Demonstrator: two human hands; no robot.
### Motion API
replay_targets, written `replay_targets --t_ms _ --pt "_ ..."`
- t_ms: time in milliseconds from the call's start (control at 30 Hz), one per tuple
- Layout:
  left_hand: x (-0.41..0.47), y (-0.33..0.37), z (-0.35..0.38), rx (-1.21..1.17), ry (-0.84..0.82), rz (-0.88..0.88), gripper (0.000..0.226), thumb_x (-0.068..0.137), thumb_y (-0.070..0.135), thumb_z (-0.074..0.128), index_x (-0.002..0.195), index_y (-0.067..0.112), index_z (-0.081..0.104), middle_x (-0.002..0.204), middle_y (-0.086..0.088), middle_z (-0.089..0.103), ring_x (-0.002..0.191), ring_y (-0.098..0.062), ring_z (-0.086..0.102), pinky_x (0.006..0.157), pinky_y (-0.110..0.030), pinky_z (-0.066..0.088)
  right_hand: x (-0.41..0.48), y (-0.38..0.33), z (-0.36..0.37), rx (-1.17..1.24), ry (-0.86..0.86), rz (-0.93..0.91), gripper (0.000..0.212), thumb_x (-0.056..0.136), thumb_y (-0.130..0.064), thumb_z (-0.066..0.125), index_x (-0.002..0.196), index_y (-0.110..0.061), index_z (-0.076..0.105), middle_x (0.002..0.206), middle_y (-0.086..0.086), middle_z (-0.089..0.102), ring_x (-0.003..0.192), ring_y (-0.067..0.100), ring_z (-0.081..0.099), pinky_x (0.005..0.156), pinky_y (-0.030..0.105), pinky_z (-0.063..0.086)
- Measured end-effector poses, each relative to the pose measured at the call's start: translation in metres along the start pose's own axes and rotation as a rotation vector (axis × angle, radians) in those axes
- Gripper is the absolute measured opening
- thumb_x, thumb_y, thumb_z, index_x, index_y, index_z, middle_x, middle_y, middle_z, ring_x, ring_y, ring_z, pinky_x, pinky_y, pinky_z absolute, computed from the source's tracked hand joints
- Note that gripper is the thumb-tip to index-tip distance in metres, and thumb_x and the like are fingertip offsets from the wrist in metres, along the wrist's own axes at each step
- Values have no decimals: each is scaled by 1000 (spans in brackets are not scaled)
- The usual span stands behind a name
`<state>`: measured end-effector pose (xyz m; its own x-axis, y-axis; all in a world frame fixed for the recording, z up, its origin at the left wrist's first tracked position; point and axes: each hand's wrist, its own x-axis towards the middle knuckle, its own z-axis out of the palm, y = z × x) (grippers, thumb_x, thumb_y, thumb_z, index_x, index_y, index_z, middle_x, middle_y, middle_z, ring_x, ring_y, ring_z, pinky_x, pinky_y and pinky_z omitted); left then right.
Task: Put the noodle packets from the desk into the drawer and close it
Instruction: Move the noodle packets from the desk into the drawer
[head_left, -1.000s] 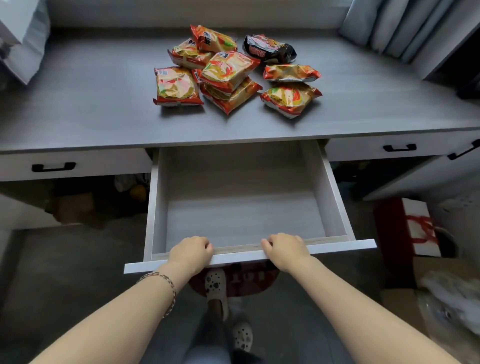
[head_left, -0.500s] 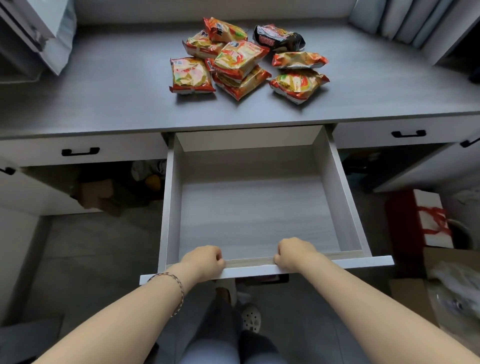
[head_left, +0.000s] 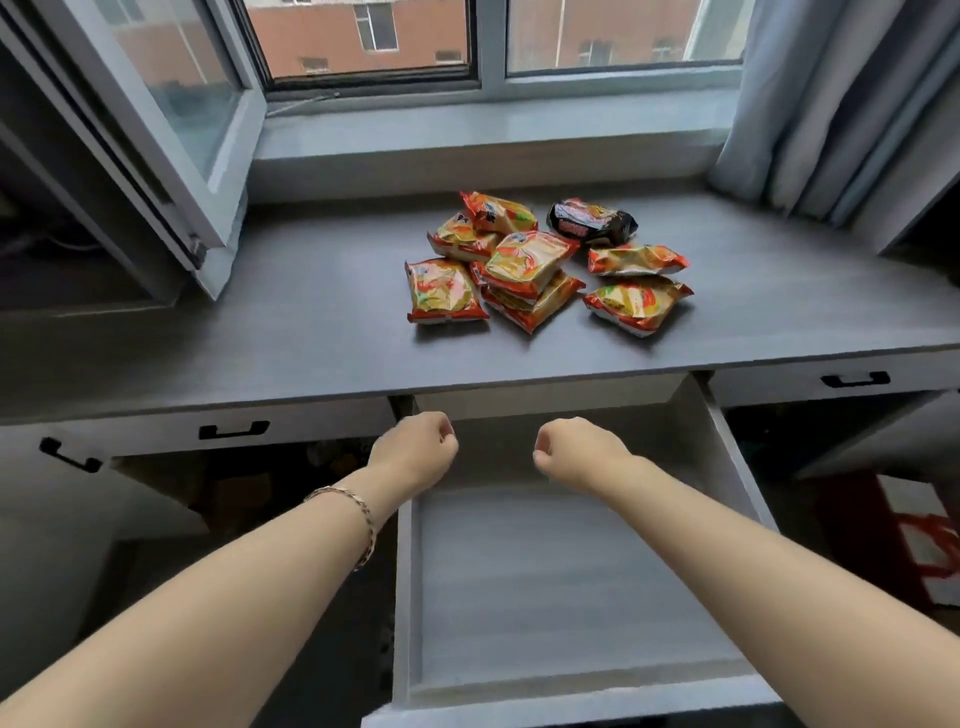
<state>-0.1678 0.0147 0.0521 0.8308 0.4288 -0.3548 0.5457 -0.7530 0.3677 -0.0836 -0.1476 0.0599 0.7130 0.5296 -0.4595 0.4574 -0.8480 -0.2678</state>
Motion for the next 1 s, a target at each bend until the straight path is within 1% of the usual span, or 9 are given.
replay_targets --t_ms 167,300,367,467,567,667,800,933,1000 --pt "97 -12 -59 -23 104 47 28 94 25 47 117 13 59 117 -8 66 103 -28 62 89 -38 53 82 -41 -43 58 99 55 31 93 -22 41 112 -10 63 116 11 66 104 31 61 82 37 49" --pt "178 -14 -85 -44 137 79 44 91 33 54 131 14 46 128 -8 57 115 -28 56 90 -41 52 152 -63 -57 293 362 224 29 92 -24 44 111 -12 61 117 10 64 104 30 60 85 39 50" --pt "213 -14 -90 -133 99 -19 63 88 40 59 140 12 35 138 -11 48 125 -30 48 99 -44 48 183 -70 -64 472 499 351 35 93 -27 45 122 -10 53 128 12 53 113 31 55 89 39 48" --pt "264 -11 -91 -313 0 -208 88 83 49 63 147 9 19 147 -17 33 134 -35 38 107 -45 40 232 -70 -80 674 661 601 58 90 -33 51 138 -5 34 144 19 34 128 35 41 99 40 42" --pt "294 -8 -83 -423 -106 -302 98 81 49 67 149 10 9 150 -19 28 136 -37 36 107 -46 39 274 -58 -92 715 609 819 79 83 -47 59 139 -1 27 144 24 33 131 39 36 105 44 37" --pt "307 -13 -70 -438 -154 -359 101 76 47 73 147 10 11 147 -21 31 134 -37 37 108 -46 38 300 -51 -94 782 523 951 98 69 -56 69 139 0 29 145 21 37 134 37 36 106 43 36" --pt "316 -18 -64 -524 -144 -397 104 69 48 79 143 9 18 146 -21 34 133 -38 39 108 -47 38 307 -45 -91 929 510 923 95 62 -54 77 133 -1 41 139 16 48 129 33 45 101 41 43" --pt "316 -24 -65 -660 -138 -414 100 64 45 83 138 5 30 140 -19 45 127 -37 48 106 -48 43 283 -43 -83 1163 588 773 89 64 -41 81 134 -3 42 136 12 53 124 31 51 104 44 44" --pt "303 -23 -69 -719 -117 -397 94 68 37 83 139 6 30 142 -18 43 127 -36 48 105 -46 44 255 -44 -77 1183 635 691 84 66 -38 80 134 -7 43 133 7 56 121 27 54 103 42 45"
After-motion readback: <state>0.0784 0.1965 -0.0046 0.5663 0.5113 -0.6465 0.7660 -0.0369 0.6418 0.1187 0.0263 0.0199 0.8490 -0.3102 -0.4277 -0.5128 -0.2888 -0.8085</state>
